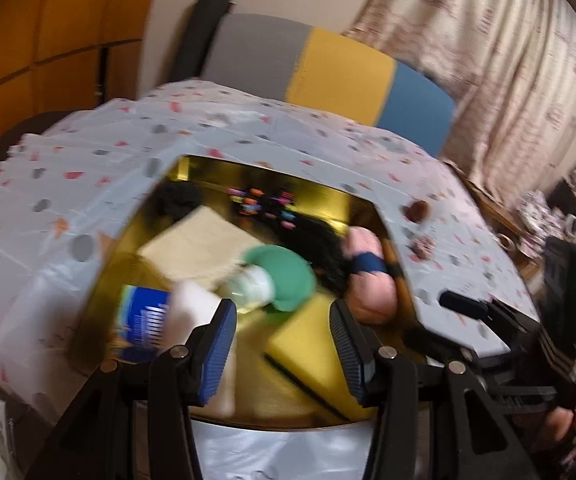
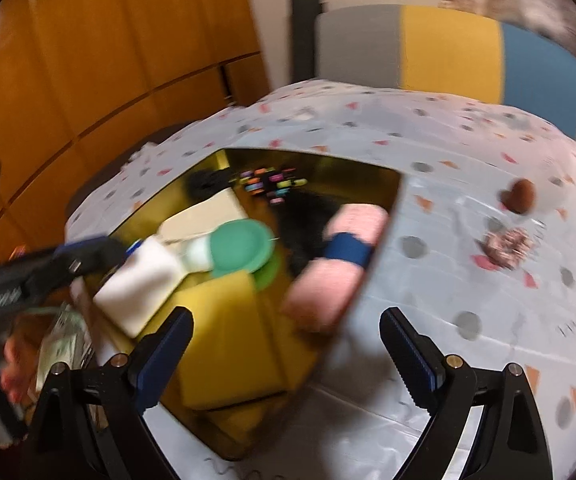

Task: Organize soft objects
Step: 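Move both open tools back toward the pink scrunchie and brown ball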

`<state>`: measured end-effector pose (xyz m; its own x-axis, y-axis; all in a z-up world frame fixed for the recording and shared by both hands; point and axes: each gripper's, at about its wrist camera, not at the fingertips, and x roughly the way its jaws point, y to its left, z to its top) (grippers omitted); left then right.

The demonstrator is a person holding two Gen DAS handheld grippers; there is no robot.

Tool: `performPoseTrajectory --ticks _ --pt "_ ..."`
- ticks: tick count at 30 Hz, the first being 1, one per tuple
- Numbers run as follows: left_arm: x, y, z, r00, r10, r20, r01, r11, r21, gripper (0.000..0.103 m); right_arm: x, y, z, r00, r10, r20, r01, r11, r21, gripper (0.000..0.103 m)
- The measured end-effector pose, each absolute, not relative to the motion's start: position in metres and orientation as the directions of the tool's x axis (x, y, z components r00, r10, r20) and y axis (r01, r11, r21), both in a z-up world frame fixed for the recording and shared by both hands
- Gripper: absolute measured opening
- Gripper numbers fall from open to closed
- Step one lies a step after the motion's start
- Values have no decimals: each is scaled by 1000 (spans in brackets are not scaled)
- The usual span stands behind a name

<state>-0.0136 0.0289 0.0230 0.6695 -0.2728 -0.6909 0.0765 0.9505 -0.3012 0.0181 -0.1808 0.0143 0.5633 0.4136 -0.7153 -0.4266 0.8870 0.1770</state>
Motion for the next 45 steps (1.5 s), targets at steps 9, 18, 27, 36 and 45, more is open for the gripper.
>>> performPoseTrajectory --ticks 9,18,27,36,45 --pt "-6 -31 26 607 -351 -713 229 937 -265 49 25 -256 2 719 119 -685 -115 992 52 95" --pt "27 -127 45 568 -384 -728 385 906 -178 49 34 -342 -16 725 -159 -671 153 986 -68 95" --pt "94 -212 37 553 -347 -757 425 900 -103 49 28 -367 -31 715 -213 -666 261 965 -29 95" --pt "155 -263 -13 514 -264 -816 387 921 -54 49 16 -366 -29 746 -253 -616 301 953 -27 95" --pt "186 -293 -48 518 -202 -831 413 910 36 50 14 -382 -33 729 -257 -635 356 934 31 95"
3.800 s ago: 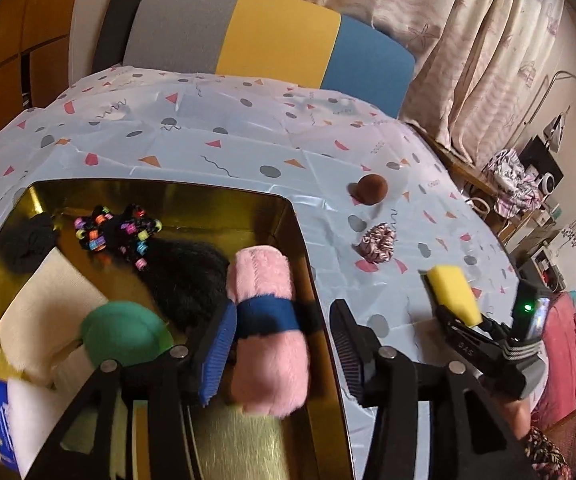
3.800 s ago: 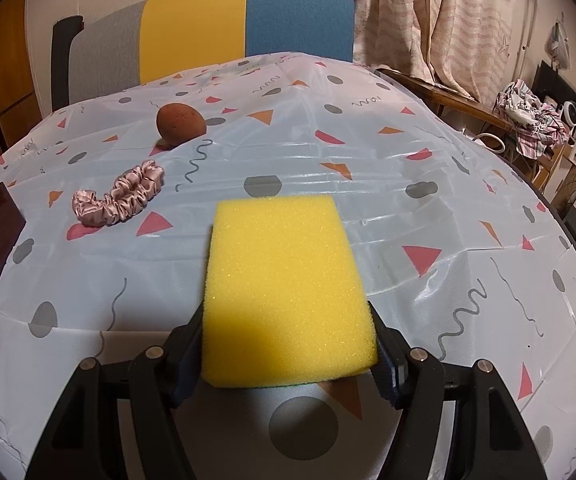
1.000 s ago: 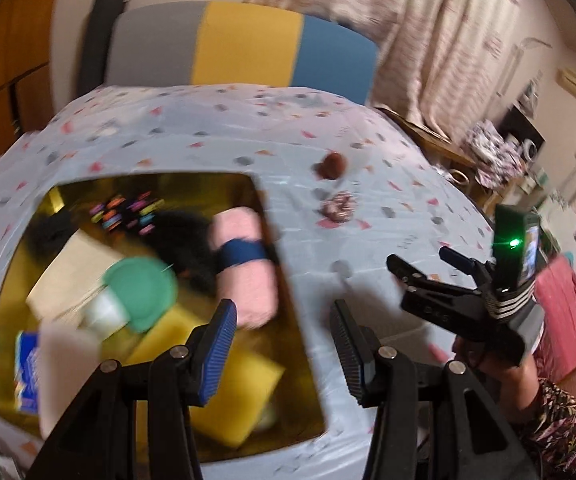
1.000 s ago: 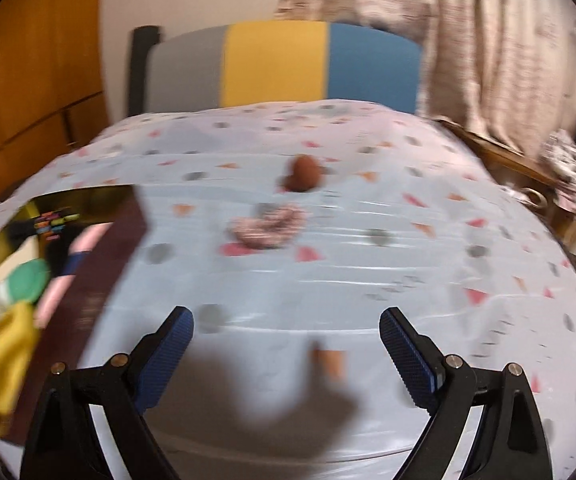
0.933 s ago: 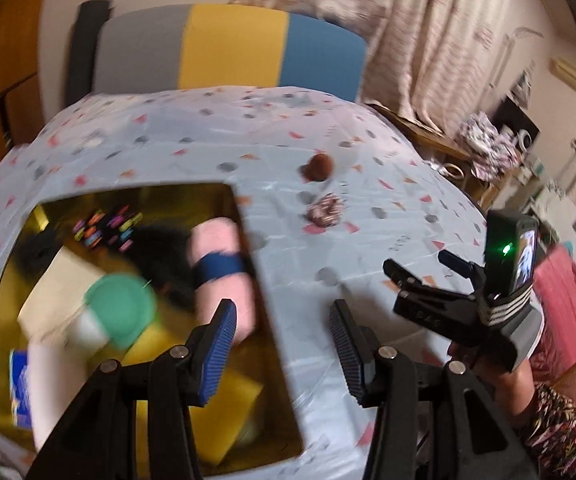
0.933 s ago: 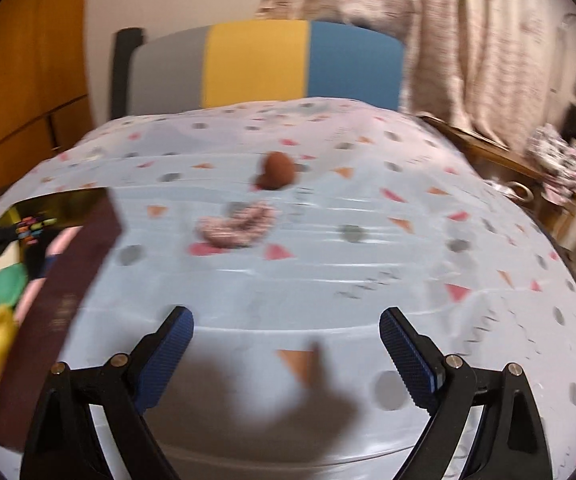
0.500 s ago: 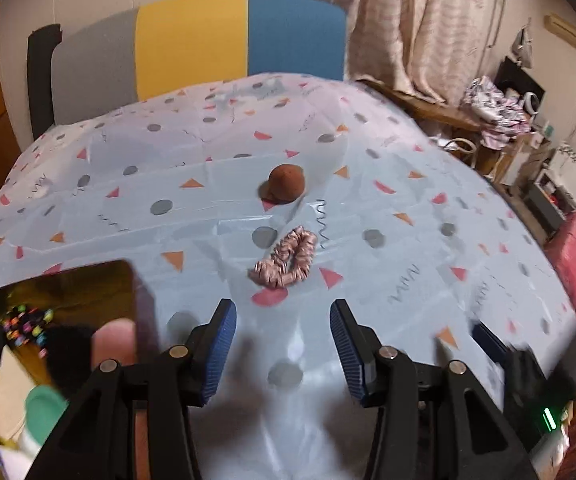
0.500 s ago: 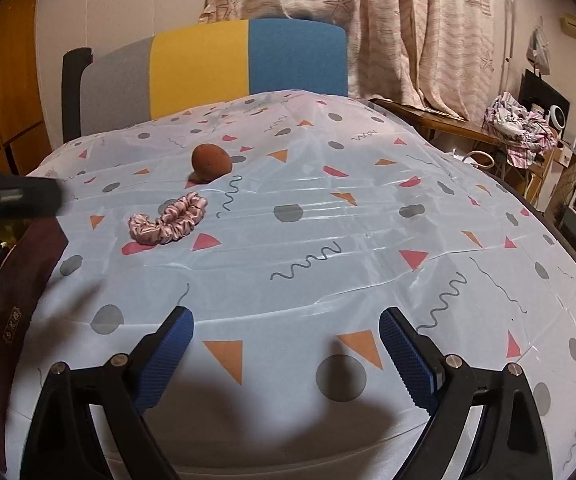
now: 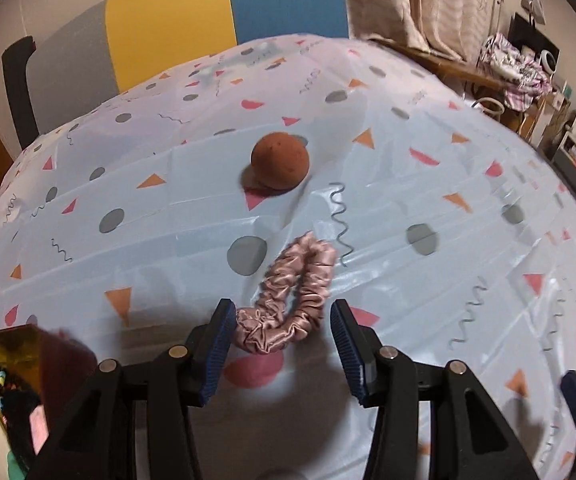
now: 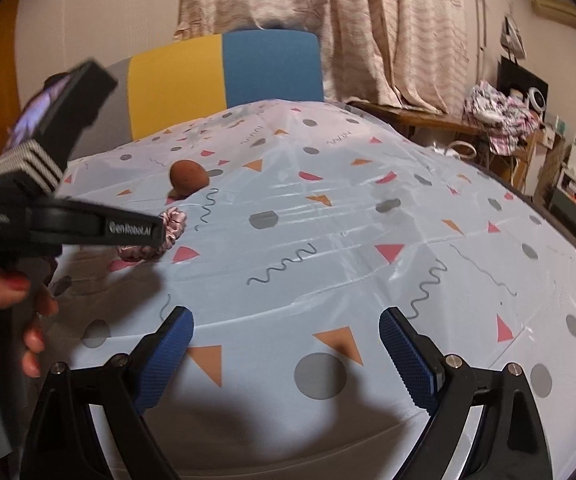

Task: Organize soft objects
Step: 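Lower the left tool onto the pink satin scrunchie and grasp it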

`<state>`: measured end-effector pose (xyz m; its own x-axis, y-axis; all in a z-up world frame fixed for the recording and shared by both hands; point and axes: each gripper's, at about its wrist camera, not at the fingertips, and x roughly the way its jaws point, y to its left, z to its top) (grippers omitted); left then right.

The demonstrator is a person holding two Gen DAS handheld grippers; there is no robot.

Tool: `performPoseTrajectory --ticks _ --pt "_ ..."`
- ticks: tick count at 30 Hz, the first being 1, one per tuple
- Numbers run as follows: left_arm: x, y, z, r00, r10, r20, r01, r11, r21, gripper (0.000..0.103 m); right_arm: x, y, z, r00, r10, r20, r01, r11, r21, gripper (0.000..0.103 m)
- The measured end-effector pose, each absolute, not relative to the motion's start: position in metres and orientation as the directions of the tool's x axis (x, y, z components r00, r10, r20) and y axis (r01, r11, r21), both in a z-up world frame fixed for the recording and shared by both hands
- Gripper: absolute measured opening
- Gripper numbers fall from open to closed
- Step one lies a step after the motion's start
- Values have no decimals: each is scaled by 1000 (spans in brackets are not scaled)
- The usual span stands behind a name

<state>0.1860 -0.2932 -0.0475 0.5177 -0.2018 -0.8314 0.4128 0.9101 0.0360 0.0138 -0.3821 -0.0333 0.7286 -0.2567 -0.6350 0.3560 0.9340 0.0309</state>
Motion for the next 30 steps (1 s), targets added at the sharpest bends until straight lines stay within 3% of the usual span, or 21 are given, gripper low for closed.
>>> performPoseTrajectory --ticks 3,9,13,20,24,26,28,30 --pt "190 -291 -56 520 -220 -825 417 909 20 49 13 -388 -36 722 -250 -645 372 927 57 95" --pt "179 -285 -63 507 -271 -818 456 890 -12 15 14 -390 -38 718 -248 -650 376 924 63 95" --pt "165 -276 -53 520 -323 -791 449 891 -69 12 14 -390 -38 715 -250 -653 381 923 63 95" --pt "139 -266 -43 541 -347 -766 456 886 -79 12 14 -390 -39 715 -256 -651 387 920 64 95" --pt "131 -256 -54 516 -315 -797 414 906 -90 12 15 -391 -40 712 -249 -656 384 921 67 95" --pt "127 -250 -60 502 -312 -806 390 914 -111 23 16 -392 -41 709 -248 -661 385 920 68 95" --pt "119 -248 -58 527 -316 -789 390 915 -106 46 16 -393 -41 708 -247 -662 387 919 71 95" --pt "114 -247 -53 533 -351 -770 404 905 -132 47 15 -393 -40 710 -249 -659 389 918 73 95"
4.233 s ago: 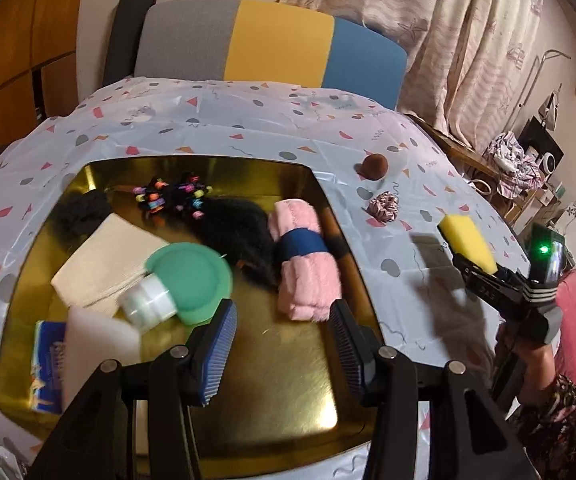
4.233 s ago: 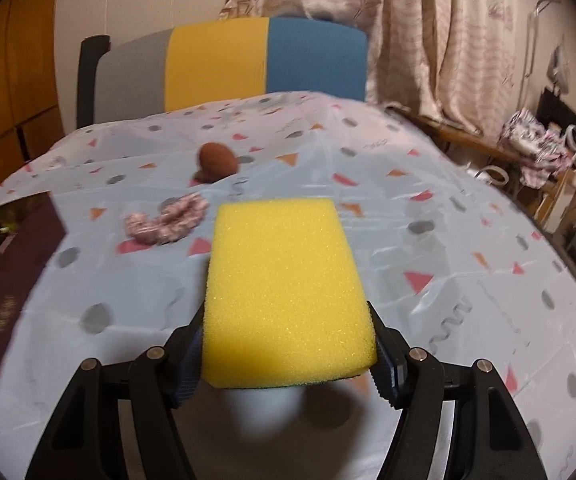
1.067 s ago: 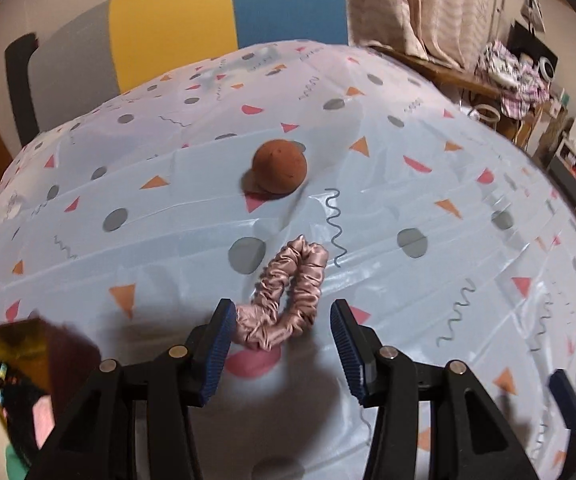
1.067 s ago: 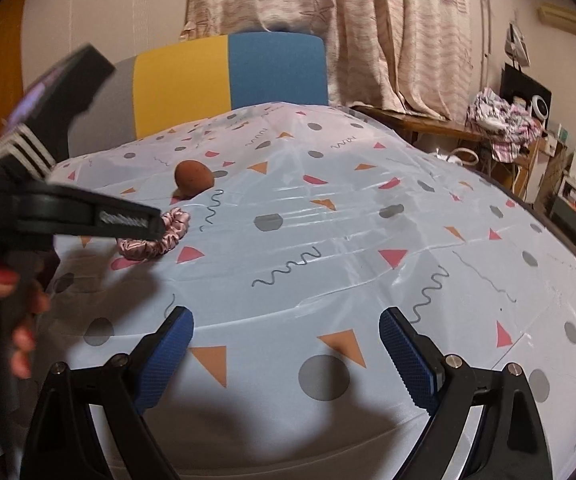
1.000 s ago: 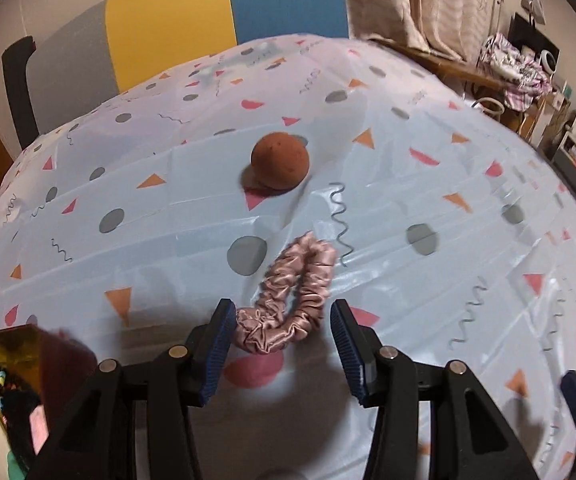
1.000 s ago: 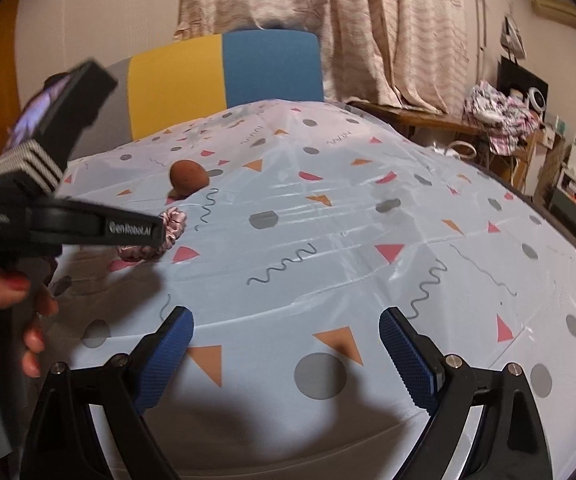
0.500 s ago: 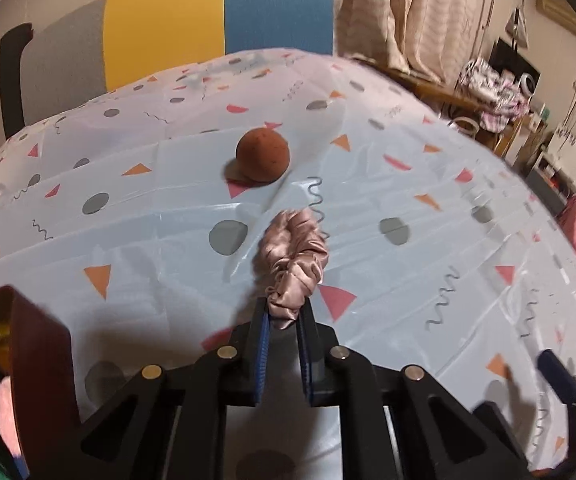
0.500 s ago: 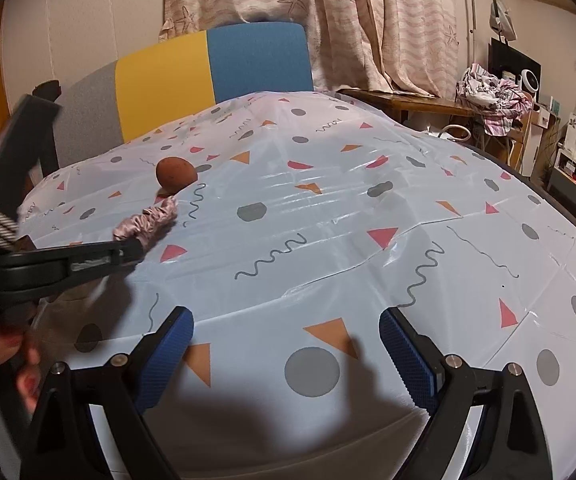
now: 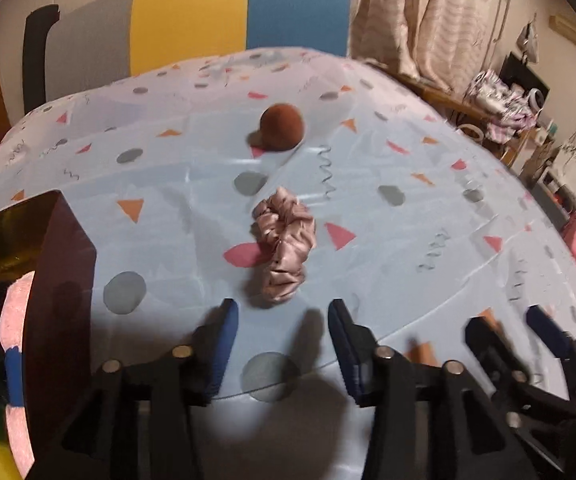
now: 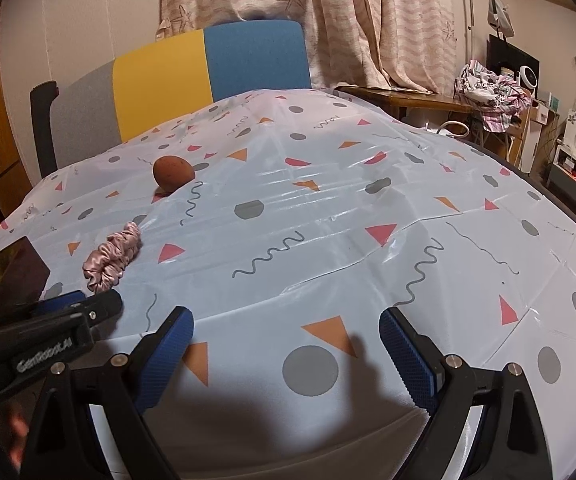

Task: Organize soft objects
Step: 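Lower the left tool onto the pink satin scrunchie and grasp it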

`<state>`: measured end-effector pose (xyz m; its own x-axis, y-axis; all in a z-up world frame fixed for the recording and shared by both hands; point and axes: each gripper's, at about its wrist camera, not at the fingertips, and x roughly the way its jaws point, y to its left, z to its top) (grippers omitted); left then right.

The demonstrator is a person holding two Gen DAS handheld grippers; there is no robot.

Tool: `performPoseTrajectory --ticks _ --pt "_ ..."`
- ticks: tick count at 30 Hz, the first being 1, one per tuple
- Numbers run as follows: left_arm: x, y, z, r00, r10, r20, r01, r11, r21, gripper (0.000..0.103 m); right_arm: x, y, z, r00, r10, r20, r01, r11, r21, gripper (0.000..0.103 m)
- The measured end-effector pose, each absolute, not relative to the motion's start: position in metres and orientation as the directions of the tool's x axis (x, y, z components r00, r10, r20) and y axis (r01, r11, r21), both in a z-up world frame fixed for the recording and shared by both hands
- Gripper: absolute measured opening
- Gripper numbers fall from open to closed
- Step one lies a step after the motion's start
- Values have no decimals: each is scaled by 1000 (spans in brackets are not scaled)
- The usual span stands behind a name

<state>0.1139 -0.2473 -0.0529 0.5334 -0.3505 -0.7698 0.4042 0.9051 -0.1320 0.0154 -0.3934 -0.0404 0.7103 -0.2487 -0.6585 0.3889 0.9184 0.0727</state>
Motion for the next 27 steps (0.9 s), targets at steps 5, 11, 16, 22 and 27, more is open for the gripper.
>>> performPoseTrajectory --ticks 5,11,16,22,27 --pt "128 -251 -42 544 -368 -754 375 911 -173 48 15 -393 -40 710 -251 -658 391 917 72 95" --pt "149 -262 -53 522 -336 -784 342 925 -168 48 15 -394 -41 707 -248 -662 392 917 75 95" --pt "138 -268 -40 557 -410 -722 395 896 -204 52 15 -397 -43 706 -240 -667 396 914 90 95" --pt "164 -284 -45 550 -339 -764 353 923 -155 59 16 -398 -44 705 -235 -669 395 914 96 95" --pt "172 -278 -59 533 -315 -785 351 927 -134 20 16 -400 -45 701 -229 -675 399 911 105 95"
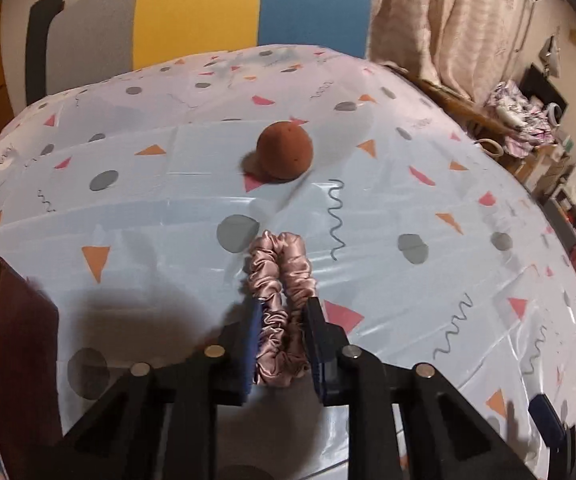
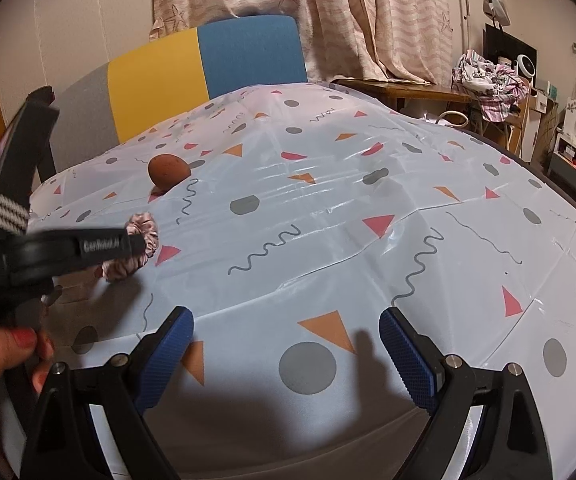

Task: Organize soft objects
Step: 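Lower the left tool onto the pink satin scrunchie and grasp it, then grasp the brown ball with the right tool while the left tool holds the scrunchie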

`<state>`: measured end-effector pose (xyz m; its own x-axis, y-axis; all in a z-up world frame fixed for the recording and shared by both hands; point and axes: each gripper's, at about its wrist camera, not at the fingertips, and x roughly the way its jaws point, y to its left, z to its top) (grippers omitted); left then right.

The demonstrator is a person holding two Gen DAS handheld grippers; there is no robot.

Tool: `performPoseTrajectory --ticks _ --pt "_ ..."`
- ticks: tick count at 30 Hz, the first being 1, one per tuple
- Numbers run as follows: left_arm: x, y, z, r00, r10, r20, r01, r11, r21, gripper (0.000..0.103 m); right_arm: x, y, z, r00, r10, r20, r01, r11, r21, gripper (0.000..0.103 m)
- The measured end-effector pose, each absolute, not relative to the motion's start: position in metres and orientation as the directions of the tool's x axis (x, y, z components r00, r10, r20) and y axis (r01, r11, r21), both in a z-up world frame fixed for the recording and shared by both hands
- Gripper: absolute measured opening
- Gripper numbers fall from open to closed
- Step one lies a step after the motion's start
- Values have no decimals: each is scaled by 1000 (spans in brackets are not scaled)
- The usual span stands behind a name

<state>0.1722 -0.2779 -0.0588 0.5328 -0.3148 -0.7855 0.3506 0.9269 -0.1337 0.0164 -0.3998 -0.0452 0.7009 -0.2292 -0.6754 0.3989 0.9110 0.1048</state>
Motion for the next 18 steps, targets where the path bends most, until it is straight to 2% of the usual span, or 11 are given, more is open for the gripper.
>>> performPoseTrajectory --ticks 3,7,11,13,18 --pt "159 -272 -56 551 -325 -769 377 919 -119 12 18 -402 -47 696 -221 -683 400 909 113 95" --pt "143 -258 -54 564 -336 -755 335 928 -163 8 17 -404 -47 699 -215 -682 403 906 127 95" --pt "123 -244 -56 575 -334 -747 309 934 -180 8 17 -408 -43 707 -176 -685 387 907 167 94" --pt "119 -238 -58 571 -340 -747 295 934 -200 8 22 -410 -36 708 -142 -692 360 915 181 89" --pt "121 -229 -62 566 -359 -742 270 931 -244 8 64 -411 11 768 -76 -636 243 953 180 89"
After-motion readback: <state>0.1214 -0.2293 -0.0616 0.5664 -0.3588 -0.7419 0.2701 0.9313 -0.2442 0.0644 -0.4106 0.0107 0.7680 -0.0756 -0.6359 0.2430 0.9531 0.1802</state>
